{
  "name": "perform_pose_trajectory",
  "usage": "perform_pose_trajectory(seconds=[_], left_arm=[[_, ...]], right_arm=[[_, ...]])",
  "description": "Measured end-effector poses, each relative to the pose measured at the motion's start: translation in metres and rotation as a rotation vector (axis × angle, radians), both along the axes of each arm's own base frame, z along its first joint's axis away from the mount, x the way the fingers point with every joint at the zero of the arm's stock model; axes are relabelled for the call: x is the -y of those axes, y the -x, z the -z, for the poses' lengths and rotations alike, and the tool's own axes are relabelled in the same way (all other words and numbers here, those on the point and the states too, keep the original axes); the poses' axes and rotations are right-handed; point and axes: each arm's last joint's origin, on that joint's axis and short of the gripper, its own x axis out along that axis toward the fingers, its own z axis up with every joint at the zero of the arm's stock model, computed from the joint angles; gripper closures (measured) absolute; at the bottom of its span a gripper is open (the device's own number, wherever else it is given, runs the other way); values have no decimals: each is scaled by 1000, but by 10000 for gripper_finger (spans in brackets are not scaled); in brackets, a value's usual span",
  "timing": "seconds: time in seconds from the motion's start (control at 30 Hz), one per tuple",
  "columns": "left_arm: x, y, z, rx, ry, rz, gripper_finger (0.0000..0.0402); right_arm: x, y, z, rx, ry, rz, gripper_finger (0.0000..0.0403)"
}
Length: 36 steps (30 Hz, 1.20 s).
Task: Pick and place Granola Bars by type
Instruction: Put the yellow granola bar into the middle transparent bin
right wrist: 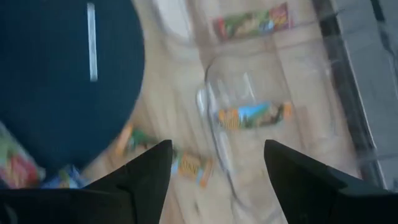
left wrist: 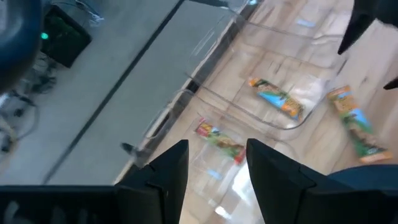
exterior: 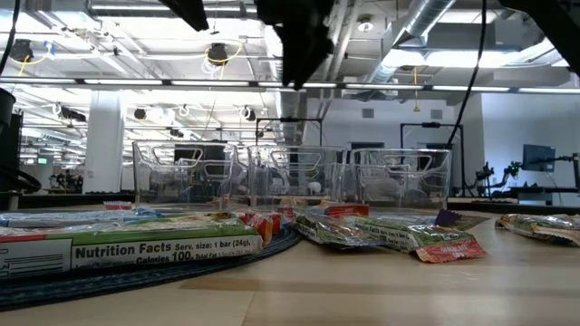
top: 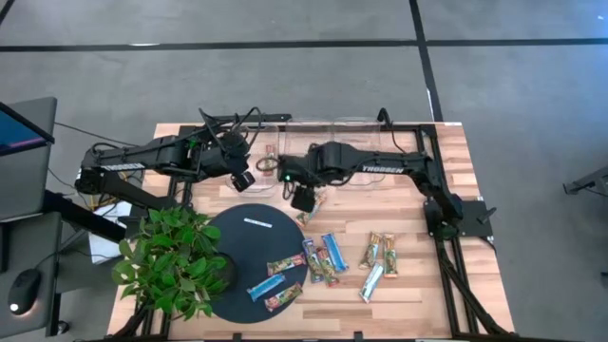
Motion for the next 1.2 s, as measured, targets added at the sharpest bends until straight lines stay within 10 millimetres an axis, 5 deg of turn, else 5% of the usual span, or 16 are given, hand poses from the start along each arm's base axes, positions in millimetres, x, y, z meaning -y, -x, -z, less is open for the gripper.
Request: perform_pose_trajectory(seconds=[0.2, 0.4, 0.63, 0.83, 1.0, 1.2], left_arm=[[3, -3, 1, 43, 114, 36, 245], [5, -7, -2, 104, 169, 61, 245], [8, -23, -2, 208, 204, 200, 245], [13, -55, 23, 237, 259, 344, 245], [19, -84, 48, 152, 237, 390, 245], [24, -116, 78, 104, 241, 419, 245]], right_arm=[[-18, 23, -7, -138, 157, 47, 154], [-32, 61, -70, 73, 198, 19, 154], [-41, 137, -142, 291, 181, -32, 154], [-52, 212, -184, 467, 208, -27, 154], [-58, 261, -198, 586, 216, -23, 154], [-58, 297, -187, 619, 147, -46, 154]])
